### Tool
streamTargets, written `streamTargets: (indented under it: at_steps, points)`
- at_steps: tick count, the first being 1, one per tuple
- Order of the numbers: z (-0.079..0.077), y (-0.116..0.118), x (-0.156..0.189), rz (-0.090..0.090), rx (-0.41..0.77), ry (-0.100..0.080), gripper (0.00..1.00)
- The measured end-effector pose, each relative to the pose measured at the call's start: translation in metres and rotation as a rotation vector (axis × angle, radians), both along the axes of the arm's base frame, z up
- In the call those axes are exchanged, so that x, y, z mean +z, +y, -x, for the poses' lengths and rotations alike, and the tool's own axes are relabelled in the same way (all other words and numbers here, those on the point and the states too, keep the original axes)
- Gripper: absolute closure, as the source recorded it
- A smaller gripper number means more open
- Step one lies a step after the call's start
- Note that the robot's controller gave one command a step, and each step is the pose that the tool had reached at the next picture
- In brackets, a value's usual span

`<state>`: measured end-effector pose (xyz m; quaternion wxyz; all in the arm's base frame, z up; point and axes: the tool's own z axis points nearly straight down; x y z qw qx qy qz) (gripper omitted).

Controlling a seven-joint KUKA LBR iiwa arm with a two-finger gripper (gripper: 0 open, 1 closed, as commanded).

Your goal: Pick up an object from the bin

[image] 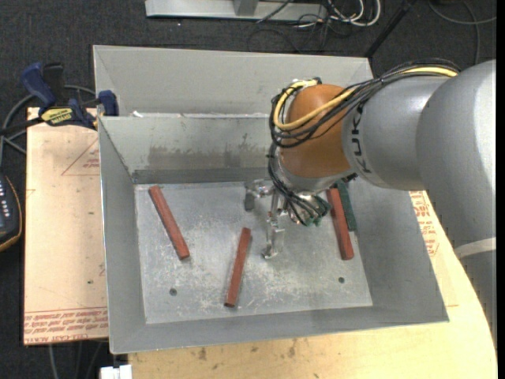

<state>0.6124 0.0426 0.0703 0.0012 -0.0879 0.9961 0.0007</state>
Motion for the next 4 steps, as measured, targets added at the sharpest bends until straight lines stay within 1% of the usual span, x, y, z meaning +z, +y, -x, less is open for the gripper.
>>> streamTargets:
  at_steps: [1, 2, 3, 4]
  points:
    - [0.050, 0.040, 0.012, 0.000, 0.655, 0.001, 0.00]
    - [0.050, 0.040, 0.012, 0.000, 0.653, 0.001, 1.00]
    - [0.036, 0.054, 0.092, 0.003, 0.838, -0.008, 1.00]
    - [0.052, 0.064, 0.186, 0.004, 0.859, -0.011, 1.00]
